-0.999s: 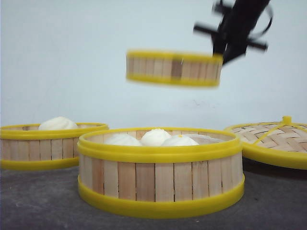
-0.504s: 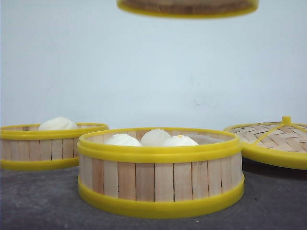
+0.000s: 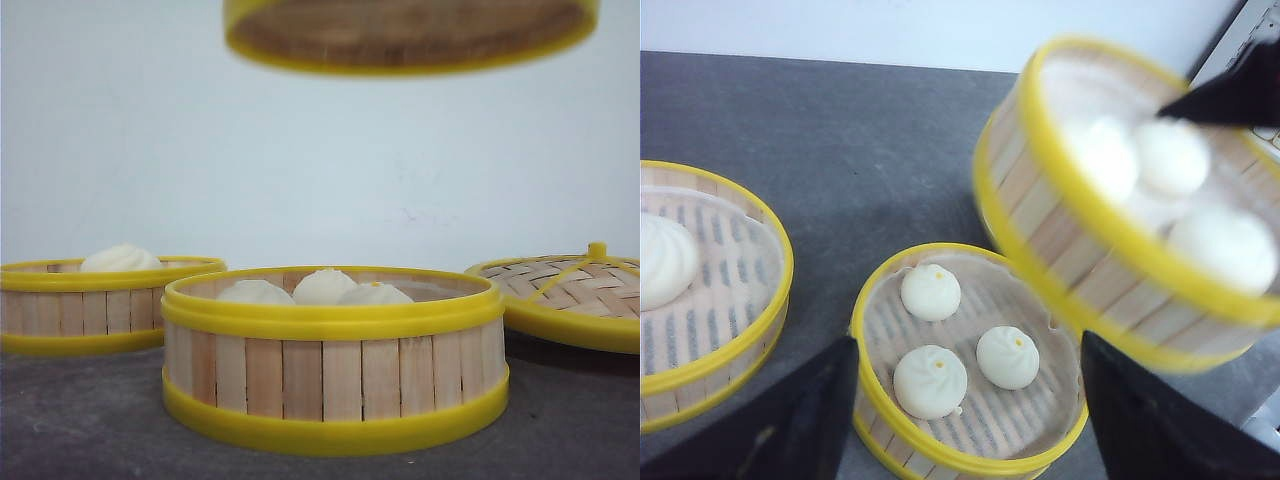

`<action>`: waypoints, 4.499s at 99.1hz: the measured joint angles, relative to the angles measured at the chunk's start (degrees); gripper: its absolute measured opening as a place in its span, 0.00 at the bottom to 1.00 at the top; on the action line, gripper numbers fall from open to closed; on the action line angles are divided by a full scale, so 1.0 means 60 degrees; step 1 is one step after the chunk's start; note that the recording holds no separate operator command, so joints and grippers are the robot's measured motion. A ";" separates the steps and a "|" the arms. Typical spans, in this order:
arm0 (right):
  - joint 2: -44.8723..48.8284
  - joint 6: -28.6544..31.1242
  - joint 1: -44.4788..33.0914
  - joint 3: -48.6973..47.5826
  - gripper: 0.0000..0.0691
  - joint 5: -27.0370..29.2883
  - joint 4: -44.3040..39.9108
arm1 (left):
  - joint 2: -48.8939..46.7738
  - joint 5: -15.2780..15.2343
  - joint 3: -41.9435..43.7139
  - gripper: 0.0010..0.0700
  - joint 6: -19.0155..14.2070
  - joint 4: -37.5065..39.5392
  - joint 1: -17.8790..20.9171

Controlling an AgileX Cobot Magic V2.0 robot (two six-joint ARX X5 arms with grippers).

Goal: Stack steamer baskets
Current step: 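Carry the basket over the nearest basket and lower it on top, then open the right gripper and raise it away from the stack, then grasp the rim of the remaining steamer basket with the left gripper and lift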

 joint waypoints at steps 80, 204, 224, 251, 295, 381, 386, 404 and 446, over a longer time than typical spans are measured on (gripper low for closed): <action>0.1373 0.0718 0.0936 -0.2568 0.04 0.0459 0.3326 | 0.0000 0.0004 0.0004 0.60 0.0007 0.0000 0.0000; 0.2401 0.0466 0.0991 -0.2696 0.22 0.0710 0.3184 | -0.0007 0.0004 0.0000 0.60 0.0076 -0.0015 0.0000; 0.2342 0.0459 0.0991 -0.2696 0.45 0.0790 0.3271 | -0.0015 0.0004 0.0000 0.60 0.0076 -0.0033 0.0000; 0.0018 0.0448 0.1002 -0.2667 0.52 0.0794 0.3687 | -0.0015 -0.0106 0.0000 0.60 0.0076 -0.0033 0.0000; -0.4841 0.0288 0.2404 -0.2616 0.52 0.1996 0.2062 | 0.0612 -0.2586 0.0000 0.60 0.0069 0.0554 0.0076; -0.5475 0.0805 0.3643 -0.2616 0.52 0.2113 0.1512 | 0.8750 -0.3432 0.1300 0.48 -0.0215 0.2444 0.3687; -0.5475 0.0805 0.3643 -0.2616 0.52 0.2113 0.1512 | 0.9074 -0.3432 0.1432 0.48 -0.0222 0.2393 0.3687; -0.5475 0.0805 0.3643 -0.2616 0.52 0.2113 0.1508 | 0.9803 -0.3432 0.1657 0.48 -0.0222 0.2408 0.3770; -0.5140 0.0809 0.3643 -0.2616 0.52 0.2109 0.1537 | 1.0309 -0.3432 0.1661 0.25 -0.0226 0.2692 0.3843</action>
